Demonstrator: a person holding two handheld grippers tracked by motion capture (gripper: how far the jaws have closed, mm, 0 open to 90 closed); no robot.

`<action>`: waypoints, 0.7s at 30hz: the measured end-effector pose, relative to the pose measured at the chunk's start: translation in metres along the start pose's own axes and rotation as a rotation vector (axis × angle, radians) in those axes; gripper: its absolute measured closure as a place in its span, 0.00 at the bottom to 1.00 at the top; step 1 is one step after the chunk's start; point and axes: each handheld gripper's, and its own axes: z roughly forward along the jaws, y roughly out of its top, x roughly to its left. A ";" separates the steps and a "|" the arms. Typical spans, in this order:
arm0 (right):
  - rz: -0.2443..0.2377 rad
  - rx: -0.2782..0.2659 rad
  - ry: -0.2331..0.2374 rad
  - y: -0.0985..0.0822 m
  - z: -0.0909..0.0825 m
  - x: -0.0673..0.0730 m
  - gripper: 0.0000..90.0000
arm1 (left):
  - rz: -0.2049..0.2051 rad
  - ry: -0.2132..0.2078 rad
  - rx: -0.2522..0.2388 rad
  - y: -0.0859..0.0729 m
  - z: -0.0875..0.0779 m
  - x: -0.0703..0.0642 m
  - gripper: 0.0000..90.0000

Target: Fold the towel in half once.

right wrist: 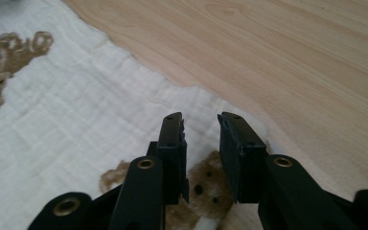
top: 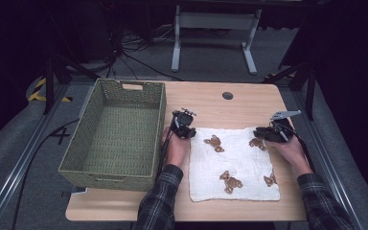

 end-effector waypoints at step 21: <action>0.032 0.018 -0.054 0.003 0.012 -0.022 0.96 | 0.009 -0.048 -0.011 0.002 0.007 0.002 0.97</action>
